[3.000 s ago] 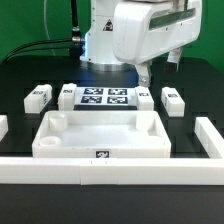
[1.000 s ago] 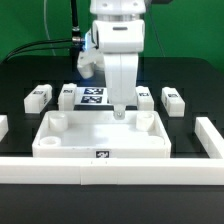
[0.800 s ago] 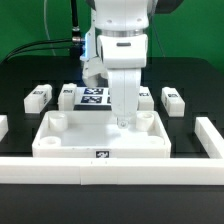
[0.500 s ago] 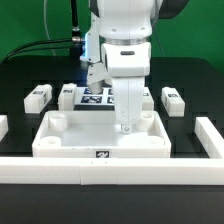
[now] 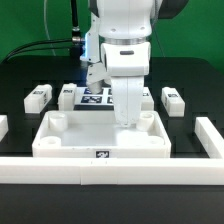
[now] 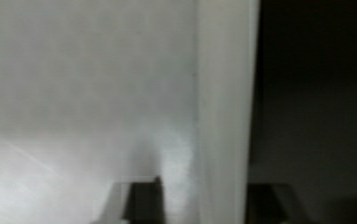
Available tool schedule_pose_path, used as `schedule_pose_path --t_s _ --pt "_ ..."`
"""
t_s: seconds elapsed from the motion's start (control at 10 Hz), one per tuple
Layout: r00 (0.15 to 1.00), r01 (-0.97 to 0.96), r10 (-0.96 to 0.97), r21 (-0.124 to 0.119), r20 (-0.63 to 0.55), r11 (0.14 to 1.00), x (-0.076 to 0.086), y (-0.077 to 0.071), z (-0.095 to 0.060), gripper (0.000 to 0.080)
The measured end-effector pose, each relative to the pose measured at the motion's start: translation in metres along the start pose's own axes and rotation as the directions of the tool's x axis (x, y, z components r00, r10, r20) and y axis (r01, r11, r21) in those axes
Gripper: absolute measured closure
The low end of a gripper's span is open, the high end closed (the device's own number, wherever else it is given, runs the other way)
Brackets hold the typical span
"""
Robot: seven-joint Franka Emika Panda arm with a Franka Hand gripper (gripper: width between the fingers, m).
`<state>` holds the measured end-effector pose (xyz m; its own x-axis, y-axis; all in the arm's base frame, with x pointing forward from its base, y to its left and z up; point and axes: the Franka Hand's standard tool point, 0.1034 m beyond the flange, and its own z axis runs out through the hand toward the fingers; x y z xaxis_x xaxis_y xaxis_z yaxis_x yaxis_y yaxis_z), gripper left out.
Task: Assemble desk
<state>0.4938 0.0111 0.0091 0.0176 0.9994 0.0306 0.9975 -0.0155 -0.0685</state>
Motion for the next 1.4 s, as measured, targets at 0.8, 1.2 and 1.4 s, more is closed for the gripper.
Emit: schedule_pose_path --t_s 0.8,1.2,1.4 --pt "1.000 -0.002 0.002 -0.011 -0.003 1.000 0.006 0.005 -0.002 0.0742" --pt "0.999 0.030 -0.031 -0.037 -0.023 0.999 0.033 0.020 0.000 0.0742" --pt "0.999 0.004 -0.005 -0.037 -0.033 0.999 0.045 0.024 0.000 0.0741"
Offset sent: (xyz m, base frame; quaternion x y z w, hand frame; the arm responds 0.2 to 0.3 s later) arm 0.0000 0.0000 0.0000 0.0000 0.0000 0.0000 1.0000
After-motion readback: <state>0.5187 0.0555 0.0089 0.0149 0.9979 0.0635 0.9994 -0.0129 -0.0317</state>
